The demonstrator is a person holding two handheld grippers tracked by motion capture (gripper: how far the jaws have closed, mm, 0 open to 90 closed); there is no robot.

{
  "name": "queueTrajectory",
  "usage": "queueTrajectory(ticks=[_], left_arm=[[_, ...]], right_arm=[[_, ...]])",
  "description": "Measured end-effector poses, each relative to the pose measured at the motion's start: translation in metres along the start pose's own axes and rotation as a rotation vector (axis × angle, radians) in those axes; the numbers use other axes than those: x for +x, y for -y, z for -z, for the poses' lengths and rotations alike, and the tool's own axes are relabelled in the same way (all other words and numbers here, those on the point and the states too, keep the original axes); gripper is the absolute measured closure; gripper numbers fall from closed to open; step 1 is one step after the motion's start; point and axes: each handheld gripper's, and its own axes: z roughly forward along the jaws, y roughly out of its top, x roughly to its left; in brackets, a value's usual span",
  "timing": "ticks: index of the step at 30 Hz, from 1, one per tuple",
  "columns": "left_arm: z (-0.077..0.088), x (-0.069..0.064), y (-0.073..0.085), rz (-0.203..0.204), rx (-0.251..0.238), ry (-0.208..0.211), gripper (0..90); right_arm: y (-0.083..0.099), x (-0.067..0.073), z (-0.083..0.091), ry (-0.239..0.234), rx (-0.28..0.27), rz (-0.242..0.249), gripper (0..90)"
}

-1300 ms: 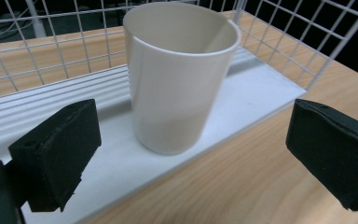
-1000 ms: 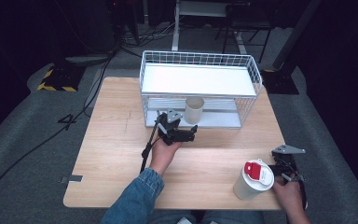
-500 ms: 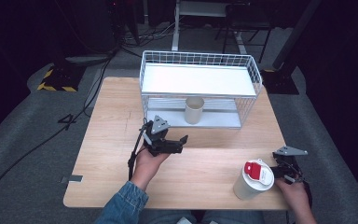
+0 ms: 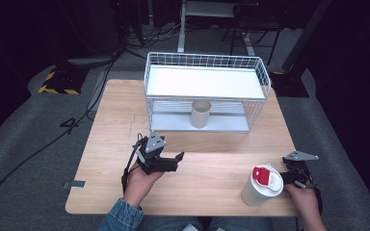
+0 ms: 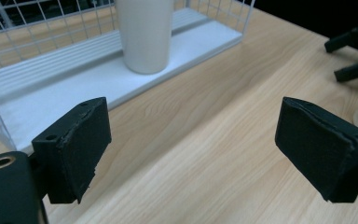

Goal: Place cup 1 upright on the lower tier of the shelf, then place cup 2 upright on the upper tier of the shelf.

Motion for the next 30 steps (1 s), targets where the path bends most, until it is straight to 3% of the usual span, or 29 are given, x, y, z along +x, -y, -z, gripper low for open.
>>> queueTrajectory(ticks=[8, 16, 21, 23, 30], left_arm=[[0.015, 0.014, 0.021, -0.002, 0.042, -0.035, 11.1], [0.016, 0.022, 0.037, -0.015, 0.101, -0.062, 11.6], [0.015, 0.024, 0.047, -0.027, 0.139, -0.083, 11.7], [0.016, 0.025, 0.051, -0.042, 0.16, -0.101, 12.3], [0.015, 0.03, 0.068, -0.026, 0.226, -0.104, 13.5]], right_arm=[[0.0, 0.0, 0.0, 0.004, 0.0, -0.005, 0.4], [0.002, 0.001, 0.003, -0.001, 0.005, -0.006, 0.9], [0.002, 0.001, 0.006, -0.015, -0.006, 0.006, 12.0], [0.002, 0.001, 0.008, -0.006, -0.017, 0.013, 12.6], [0.002, 0.0, 0.018, -0.023, -0.048, 0.014, 12.9]])
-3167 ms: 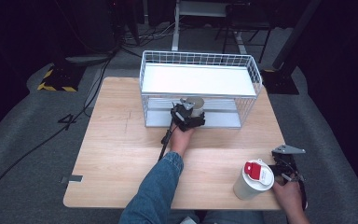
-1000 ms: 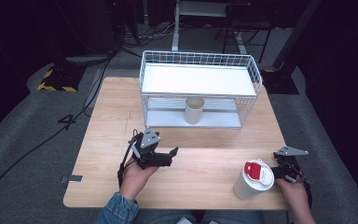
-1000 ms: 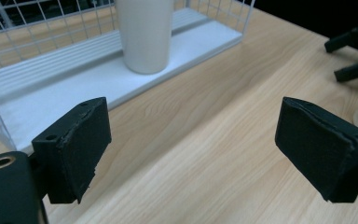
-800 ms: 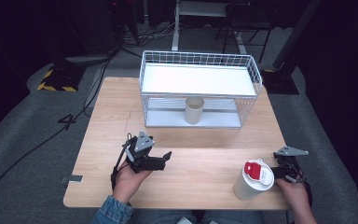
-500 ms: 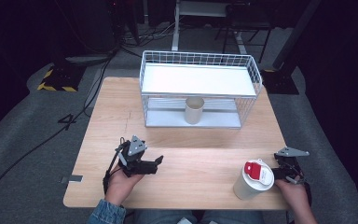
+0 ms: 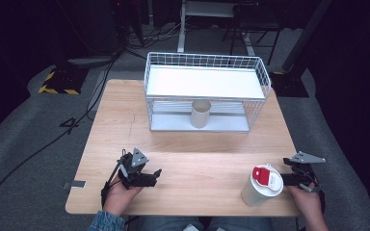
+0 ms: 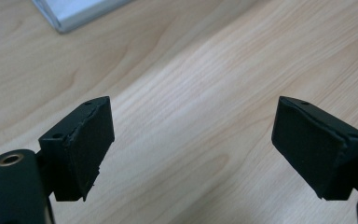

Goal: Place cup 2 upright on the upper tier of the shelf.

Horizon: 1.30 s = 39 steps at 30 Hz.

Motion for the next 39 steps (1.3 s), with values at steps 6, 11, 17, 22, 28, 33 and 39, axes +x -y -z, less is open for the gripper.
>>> queueTrajectory(ticks=[6, 11, 17, 22, 28, 33, 39], left_arm=[[-0.004, 0.007, 0.012, 0.025, 0.056, -0.01, 13.4], [-0.012, 0.009, 0.017, 0.036, 0.079, -0.027, 14.7], [-0.014, 0.015, 0.022, 0.086, 0.081, -0.045, 14.6], [-0.015, 0.019, 0.026, 0.084, 0.05, -0.04, 11.3], [-0.015, 0.019, 0.026, 0.083, 0.051, -0.036, 11.0], [-0.015, 0.019, 0.026, 0.083, 0.052, -0.035, 10.9], [-0.016, 0.019, 0.026, 0.076, 0.051, -0.036, 10.8]], right_arm=[[-0.001, 0.002, 0.01, -0.012, -0.015, 0.007, 13.6], [-0.003, 0.003, 0.018, -0.018, -0.035, 0.01, 14.2], [-0.004, 0.005, 0.028, -0.034, -0.042, 0.022, 14.5], [-0.002, 0.005, 0.038, -0.052, -0.053, 0.011, 14.7], [0.0, 0.007, 0.046, -0.053, -0.06, 0.019, 14.8], [0.002, 0.007, 0.051, -0.091, -0.079, 0.005, 14.8], [0.001, 0.014, 0.059, -0.095, -0.086, 0.027, 14.8]])
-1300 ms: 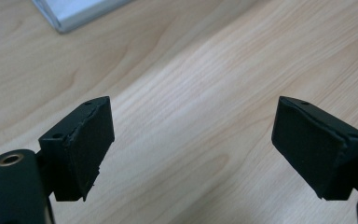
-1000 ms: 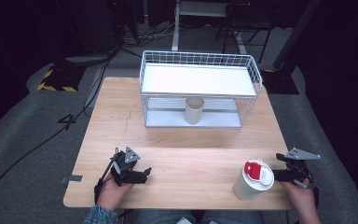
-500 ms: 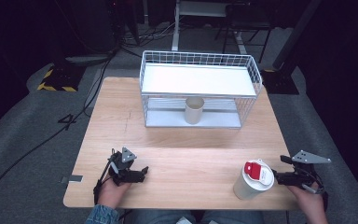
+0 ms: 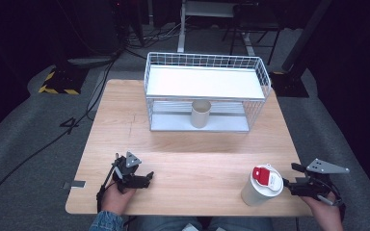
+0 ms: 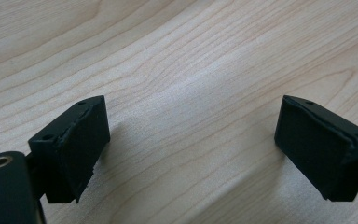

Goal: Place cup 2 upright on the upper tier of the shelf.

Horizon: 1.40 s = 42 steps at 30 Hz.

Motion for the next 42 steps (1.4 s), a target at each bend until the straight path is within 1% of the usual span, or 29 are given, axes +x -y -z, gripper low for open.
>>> queueTrajectory(ticks=[2, 5, 6, 7, 8, 9, 10, 11, 14, 16, 17, 18, 22, 28, 33, 36, 42], left_arm=[[0.0, 0.0, 0.0, 0.0, 0.0, 0.0, 10.8], [0.0, 0.0, 0.0, 0.0, 0.0, 0.0, 10.8], [0.0, 0.0, 0.0, 0.0, 0.0, 0.0, 10.8], [0.0, 0.0, 0.0, 0.0, 0.0, 0.001, 10.8], [0.0, 0.0, 0.0, -0.001, 0.0, 0.0, 10.8], [0.0, 0.0, 0.0, 0.0, 0.001, 0.0, 10.8], [0.0, 0.0, 0.0, 0.0, 0.0, 0.0, 10.8], [0.0, 0.0, 0.0, 0.0, 0.0, 0.0, 10.8], [0.0, 0.0, 0.0, 0.0, 0.0, 0.0, 10.8], [0.0, 0.0, 0.0, 0.0, 0.0, 0.0, 10.8], [0.0, 0.0, 0.0, 0.0, 0.0, 0.001, 10.8], [0.0, 0.0, 0.0, -0.001, 0.0, 0.0, 10.8], [0.0, 0.0, 0.0, 0.0, 0.0, 0.001, 10.8], [0.0, 0.0, 0.0, 0.0, 0.0, 0.0, 10.8], [0.0, 0.0, 0.0, 0.0, 0.0, 0.0, 10.8], [0.0, 0.0, 0.0, 0.0, 0.0, 0.0, 10.8], [0.0, 0.0, 0.0, 0.0, 0.002, 0.0, 10.8]], right_arm=[[-0.001, 0.003, 0.004, -0.006, -0.005, 0.005, 14.8], [-0.001, 0.009, 0.01, -0.031, -0.014, 0.008, 14.8], [-0.001, 0.011, 0.013, -0.056, -0.02, 0.0, 14.8], [-0.002, 0.016, 0.017, -0.089, -0.031, 0.008, 14.8], [-0.002, 0.019, 0.02, -0.093, -0.028, 0.013, 14.8], [-0.002, 0.019, 0.02, -0.093, -0.028, 0.013, 14.8], [-0.003, 0.025, 0.024, -0.11, -0.032, 0.028, 14.8], [-0.003, 0.025, 0.024, -0.11, -0.032, 0.028, 14.8], [-0.004, 0.034, 0.031, -0.131, -0.027, 0.051, 14.8], [-0.003, 0.035, 0.032, -0.139, -0.025, 0.055, 14.8], [-0.003, 0.039, 0.035, -0.166, -0.029, 0.058, 14.8], [-0.003, 0.039, 0.035, -0.166, -0.029, 0.058, 14.8], [-0.003, 0.046, 0.038, -0.194, -0.03, 0.067, 14.8], [-0.002, 0.052, 0.036, -0.23, -0.021, 0.087, 14.8], [-0.005, 0.059, 0.034, -0.258, -0.031, 0.101, 14.6], [-0.005, 0.062, 0.031, -0.265, -0.039, 0.109, 13.7], [-0.005, 0.067, 0.021, -0.274, -0.057, 0.105, 12.2]])
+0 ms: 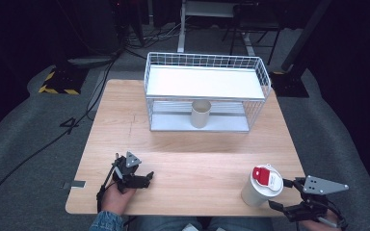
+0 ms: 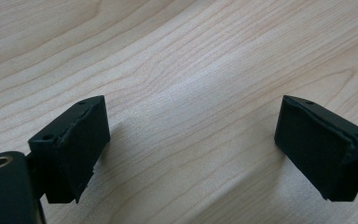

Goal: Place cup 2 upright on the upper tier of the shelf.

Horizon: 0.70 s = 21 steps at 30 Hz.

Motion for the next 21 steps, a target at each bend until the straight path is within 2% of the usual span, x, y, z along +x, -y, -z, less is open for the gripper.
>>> queueTrajectory(ticks=[7, 13, 18, 21], left_arm=[[0.0, 0.0, 0.0, 0.002, 0.0, 0.0, 10.8], [0.0, 0.0, 0.0, 0.002, 0.0, 0.001, 10.8], [0.0, 0.0, 0.0, 0.002, 0.0, 0.001, 10.8], [0.0, 0.0, 0.0, 0.003, -0.001, 0.001, 10.8]], right_arm=[[0.004, 0.0, -0.015, -0.004, -0.019, -0.006, 11.6], [0.005, 0.004, -0.024, 0.003, -0.048, 0.01, 10.7], [0.009, 0.002, -0.03, -0.011, -0.112, -0.011, 9.7], [0.012, 0.001, -0.035, -0.016, -0.141, -0.007, 9.2]])
